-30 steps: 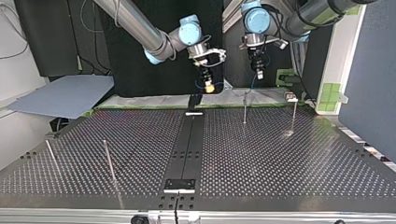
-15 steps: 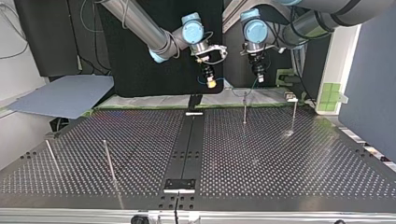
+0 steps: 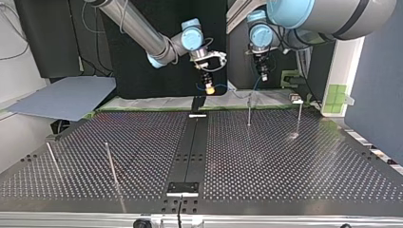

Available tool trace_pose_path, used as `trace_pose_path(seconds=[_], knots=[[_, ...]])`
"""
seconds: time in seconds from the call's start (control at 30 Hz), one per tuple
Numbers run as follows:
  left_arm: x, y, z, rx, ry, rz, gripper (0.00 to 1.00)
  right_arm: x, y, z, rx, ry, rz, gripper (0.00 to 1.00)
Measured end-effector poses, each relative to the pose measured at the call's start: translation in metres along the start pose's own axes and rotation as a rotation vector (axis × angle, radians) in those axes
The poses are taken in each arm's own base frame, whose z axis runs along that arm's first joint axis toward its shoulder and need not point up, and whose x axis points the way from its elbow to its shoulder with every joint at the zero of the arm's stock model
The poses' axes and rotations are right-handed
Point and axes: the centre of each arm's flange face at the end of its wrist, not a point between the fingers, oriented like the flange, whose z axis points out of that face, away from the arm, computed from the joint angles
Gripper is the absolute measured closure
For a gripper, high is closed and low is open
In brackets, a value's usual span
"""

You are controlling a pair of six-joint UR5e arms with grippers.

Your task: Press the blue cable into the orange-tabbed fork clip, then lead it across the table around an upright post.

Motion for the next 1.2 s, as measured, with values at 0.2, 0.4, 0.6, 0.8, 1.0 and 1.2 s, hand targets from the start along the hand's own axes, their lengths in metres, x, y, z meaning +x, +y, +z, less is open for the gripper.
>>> trace_pose_path(seconds=[0.2,0.4,0.6,0.8,1.0,1.2], knots=[[-0.004,-0.006,0.012,0.03,0.006,-0.002,1.0,-0.004,0.012,0.003,-0.017,-0.013,-0.004,1.0],[-0.012,-0.007,0.028,0.02,0.007,-0.005,1.0,-0.021,0.024,0.005,-0.031,-0.04,-0.009,1.0],[-0.018,-0.005,0.041,0.003,0.009,-0.002,1.0,-0.035,0.04,0.008,-0.052,-0.06,-0.008,1.0],[-0.022,-0.002,0.049,0.002,0.007,-0.001,1.0,-0.036,0.051,0.013,-0.056,-0.059,-0.006,1.0],[-0.026,-0.001,0.057,0.006,0.013,0.007,1.0,-0.034,0.062,0.019,-0.063,-0.056,-0.004,1.0],[-0.031,-0.002,0.069,0.016,0.02,0.009,1.0,-0.032,0.075,0.025,-0.079,-0.051,-0.001,1.0]])
